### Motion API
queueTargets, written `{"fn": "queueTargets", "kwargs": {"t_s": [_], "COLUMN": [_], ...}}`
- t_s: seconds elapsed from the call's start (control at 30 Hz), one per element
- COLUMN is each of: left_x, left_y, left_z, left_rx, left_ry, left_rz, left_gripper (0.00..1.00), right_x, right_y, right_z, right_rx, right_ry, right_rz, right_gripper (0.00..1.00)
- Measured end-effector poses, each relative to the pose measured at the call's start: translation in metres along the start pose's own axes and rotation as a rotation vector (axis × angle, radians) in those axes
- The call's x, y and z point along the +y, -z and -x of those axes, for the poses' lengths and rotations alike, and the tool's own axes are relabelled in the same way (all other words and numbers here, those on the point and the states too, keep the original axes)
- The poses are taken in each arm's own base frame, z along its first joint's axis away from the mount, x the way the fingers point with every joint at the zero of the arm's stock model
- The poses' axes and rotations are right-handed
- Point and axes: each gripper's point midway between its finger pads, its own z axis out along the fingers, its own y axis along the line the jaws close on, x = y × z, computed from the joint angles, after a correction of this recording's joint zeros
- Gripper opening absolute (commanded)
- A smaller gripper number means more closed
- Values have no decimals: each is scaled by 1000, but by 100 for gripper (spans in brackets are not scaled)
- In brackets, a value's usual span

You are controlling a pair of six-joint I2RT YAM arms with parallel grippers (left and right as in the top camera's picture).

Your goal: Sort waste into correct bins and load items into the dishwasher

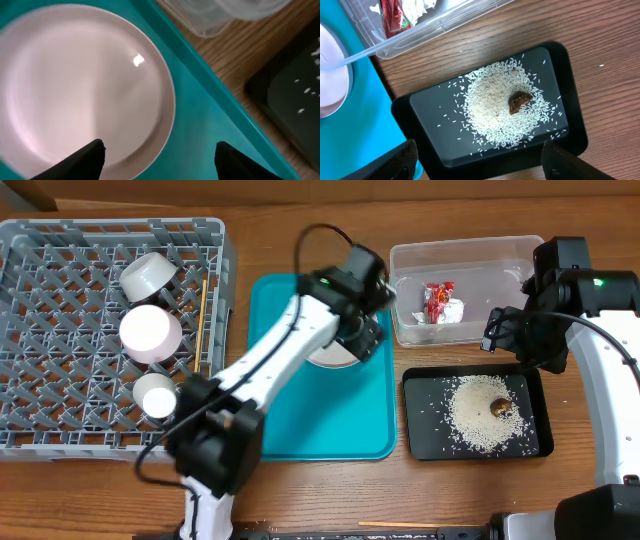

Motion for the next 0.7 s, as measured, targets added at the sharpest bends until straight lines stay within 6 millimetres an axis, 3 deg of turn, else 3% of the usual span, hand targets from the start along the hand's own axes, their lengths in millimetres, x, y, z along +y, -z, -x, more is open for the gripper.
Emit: {"fn": "queueTargets", "kwargs": {"t_s": [0.1, 0.2, 0.27, 0.33, 0.57, 0.63, 0.7], "left_x": [-14, -16, -15, -13, -8, -8, -3], "left_y": [-48, -75, -75, -74, -66, -59, -37], "left_z": [-22, -41, -43, -46, -53, -57, -45], "left_rx": [126, 216, 227, 236, 278, 302, 256], "left_ry": [-40, -56, -58, -56, -52, -29, 28], "left_rz": [11, 24, 32, 42, 74, 79, 89], "left_gripper": [66, 44, 30, 6, 4, 4, 4], "right_x": [0, 0, 0, 0, 0, 0, 0], "right_y": [0, 0, 0, 0, 0, 0, 0], "right_z": [0, 0, 0, 0, 0, 0, 0], "right_rx": [0, 0, 0, 0, 1, 1, 1], "right_ry": [0, 0, 0, 0, 0, 0, 0], "right_rz": [0, 0, 0, 0, 0, -1, 0], "right_gripper": [81, 81, 81, 81, 81, 81, 81]}}
